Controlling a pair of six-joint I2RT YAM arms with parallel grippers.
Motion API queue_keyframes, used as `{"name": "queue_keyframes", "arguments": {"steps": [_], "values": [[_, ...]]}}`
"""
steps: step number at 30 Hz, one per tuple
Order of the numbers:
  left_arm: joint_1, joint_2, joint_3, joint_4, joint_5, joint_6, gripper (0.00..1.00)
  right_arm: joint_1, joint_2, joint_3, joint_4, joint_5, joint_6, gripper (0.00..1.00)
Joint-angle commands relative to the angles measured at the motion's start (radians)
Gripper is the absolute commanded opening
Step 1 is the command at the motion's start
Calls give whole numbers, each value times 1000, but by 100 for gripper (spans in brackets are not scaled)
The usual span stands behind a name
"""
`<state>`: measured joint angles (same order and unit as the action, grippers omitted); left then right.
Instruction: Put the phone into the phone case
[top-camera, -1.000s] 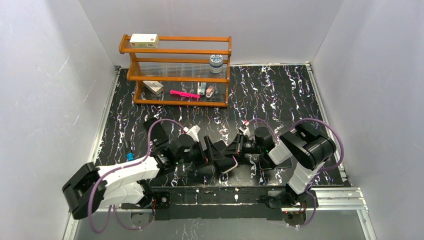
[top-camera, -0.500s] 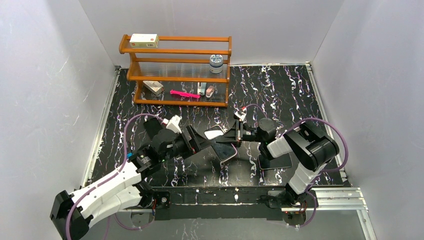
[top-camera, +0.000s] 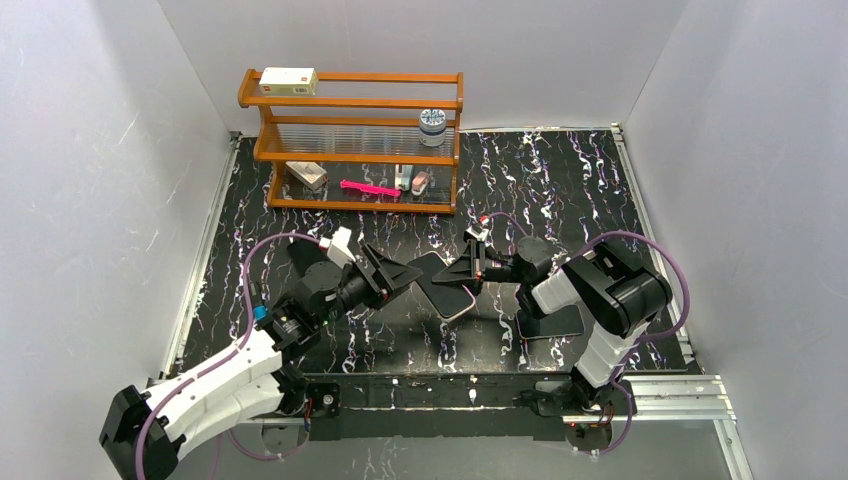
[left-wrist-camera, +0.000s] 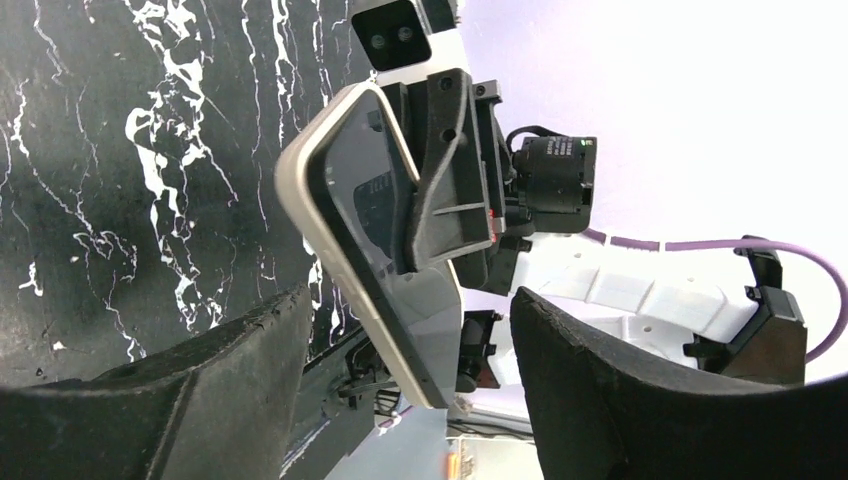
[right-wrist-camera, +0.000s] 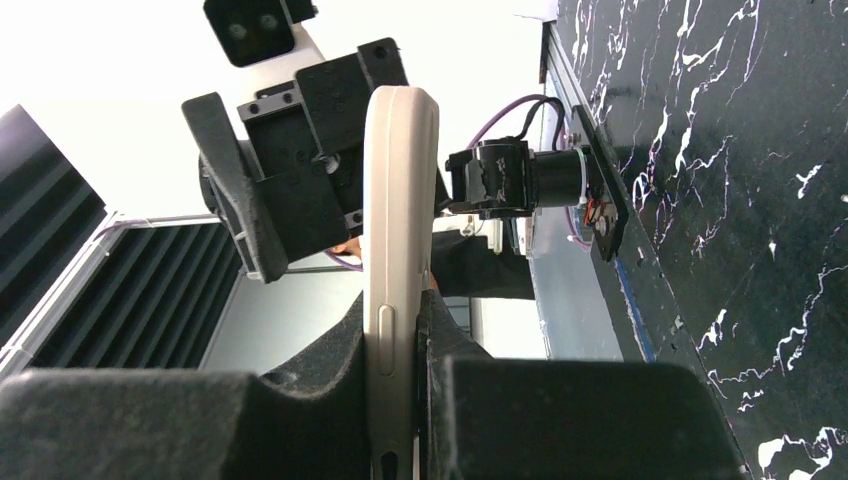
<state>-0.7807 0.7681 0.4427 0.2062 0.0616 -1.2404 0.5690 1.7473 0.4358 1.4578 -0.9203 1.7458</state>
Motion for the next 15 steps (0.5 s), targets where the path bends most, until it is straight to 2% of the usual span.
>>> {"name": "queue_keyframes", "arguments": {"steps": [1, 7, 15], "values": [[7, -38, -38, 58, -48, -80, 71, -4, -52, 7, 366, -6, 34, 10], [8, -42, -38, 28, -78, -85, 75, -4, -79, 4, 365, 10, 50, 11], [8, 26, -38, 104, -79, -83, 64, 11, -93, 10, 365, 10, 75, 11]]}}
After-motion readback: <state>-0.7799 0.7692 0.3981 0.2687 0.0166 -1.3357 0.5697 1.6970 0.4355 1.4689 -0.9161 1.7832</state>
